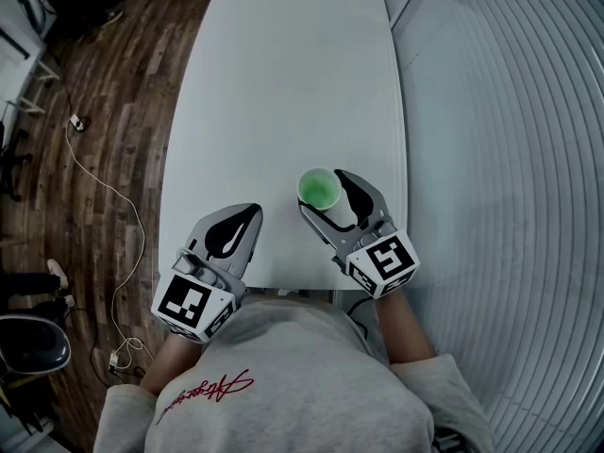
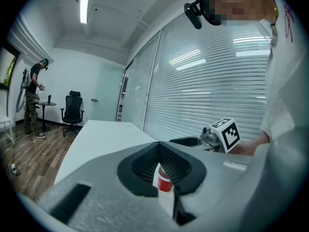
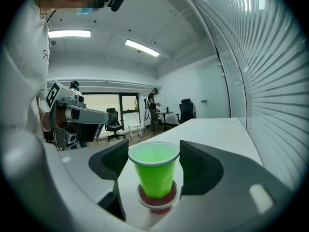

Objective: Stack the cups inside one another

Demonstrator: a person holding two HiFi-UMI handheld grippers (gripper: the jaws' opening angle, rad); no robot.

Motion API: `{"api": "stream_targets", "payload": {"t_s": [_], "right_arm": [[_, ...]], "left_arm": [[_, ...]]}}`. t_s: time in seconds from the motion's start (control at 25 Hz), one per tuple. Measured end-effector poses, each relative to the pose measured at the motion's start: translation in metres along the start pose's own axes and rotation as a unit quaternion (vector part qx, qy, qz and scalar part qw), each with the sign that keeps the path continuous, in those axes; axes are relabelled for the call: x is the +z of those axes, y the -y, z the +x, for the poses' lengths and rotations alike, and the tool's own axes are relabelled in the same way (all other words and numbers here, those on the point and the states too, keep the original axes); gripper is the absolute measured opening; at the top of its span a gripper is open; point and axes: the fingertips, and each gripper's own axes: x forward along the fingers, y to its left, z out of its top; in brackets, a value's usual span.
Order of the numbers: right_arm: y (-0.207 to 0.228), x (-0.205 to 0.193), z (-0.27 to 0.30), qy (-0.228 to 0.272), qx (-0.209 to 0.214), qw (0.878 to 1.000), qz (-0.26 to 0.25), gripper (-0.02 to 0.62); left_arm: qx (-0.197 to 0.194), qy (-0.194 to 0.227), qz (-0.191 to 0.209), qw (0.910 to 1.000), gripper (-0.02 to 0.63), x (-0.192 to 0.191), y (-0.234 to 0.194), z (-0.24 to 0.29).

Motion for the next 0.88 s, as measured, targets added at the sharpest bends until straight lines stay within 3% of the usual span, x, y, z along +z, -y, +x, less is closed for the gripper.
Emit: {"api": "stream_targets", "payload": {"t_s": [0.88], "right_arm": [[-0.004,-0.013,0.005,-0.010,0.004,1.000,0.007,0.333]], "left_arm": [[0.010,0.002,0.000,1.0000,-0.006,0.000,-0.004,-0.005]]}}
